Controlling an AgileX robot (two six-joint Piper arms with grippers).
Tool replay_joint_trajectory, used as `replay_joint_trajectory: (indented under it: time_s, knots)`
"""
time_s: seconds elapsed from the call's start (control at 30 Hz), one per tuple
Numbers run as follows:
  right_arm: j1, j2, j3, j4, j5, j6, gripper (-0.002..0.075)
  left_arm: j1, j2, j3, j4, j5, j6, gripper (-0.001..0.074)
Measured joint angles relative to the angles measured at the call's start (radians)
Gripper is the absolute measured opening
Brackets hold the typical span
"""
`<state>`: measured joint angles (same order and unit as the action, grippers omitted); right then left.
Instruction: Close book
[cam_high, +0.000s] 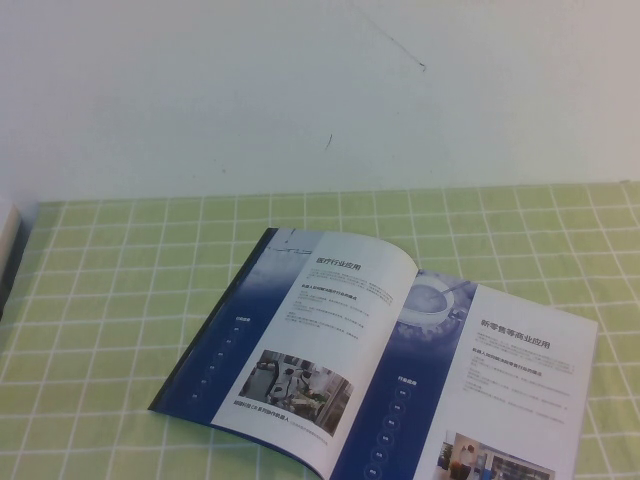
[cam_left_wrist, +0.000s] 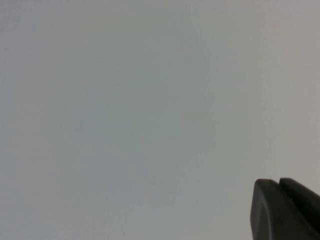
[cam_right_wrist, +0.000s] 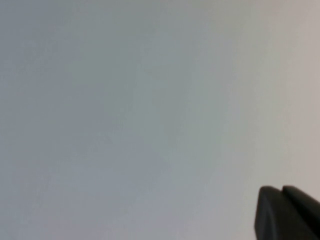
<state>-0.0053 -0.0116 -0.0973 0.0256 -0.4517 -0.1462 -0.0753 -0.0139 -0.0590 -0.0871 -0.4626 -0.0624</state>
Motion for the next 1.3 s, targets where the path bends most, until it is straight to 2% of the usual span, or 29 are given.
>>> replay_joint_trajectory:
  time_s: [0.07,0.17,0.37,0.5,0.63,0.9,1.0,1.07,1.2,1.3]
  knots:
    - [0.0,0.002,-0.111,0.0,0.22,-0.076,-0.0003,0.0,0.0,-0.105,-0.007,0.216,0.0,-0.0004]
    - [0.0,0.046,-0.223,-0.001,0.362,-0.117,-0.0003,0.0,0.031,-0.24,-0.009,0.443,0.0,-0.0004]
    - [0.0,0.255,-0.416,0.014,0.664,-0.115,-0.0003,0.0,0.215,-0.395,-0.009,0.59,0.0,-0.0004]
    - [0.0,0.437,-0.518,0.091,0.907,-0.131,-0.0003,0.0,0.408,-0.49,-0.009,0.793,0.047,-0.0004]
    - [0.0,0.65,-0.582,0.238,1.073,-0.284,-0.0003,0.0,0.579,-0.54,-0.013,0.914,0.076,-0.0004]
    - [0.014,1.074,-0.602,0.763,1.119,-0.774,-0.0003,0.0,0.92,-0.634,-0.212,0.973,0.244,-0.0004]
    - [0.062,1.198,-0.602,0.83,1.094,-0.847,-0.0003,0.0,1.036,-0.707,-0.255,0.992,0.278,-0.0004]
    - [0.134,1.284,-0.604,0.845,1.049,-0.871,-0.0003,0.0,1.126,-0.762,-0.268,1.002,0.289,-0.0004]
    - [0.256,1.411,-0.607,0.845,0.961,-0.879,-0.0003,0.0,1.307,-0.866,-0.27,1.056,0.307,-0.0004]
    - [0.312,1.503,-0.61,0.843,0.926,-0.881,-0.0003,-0.005,1.422,-0.948,-0.27,1.095,0.318,-0.0004]
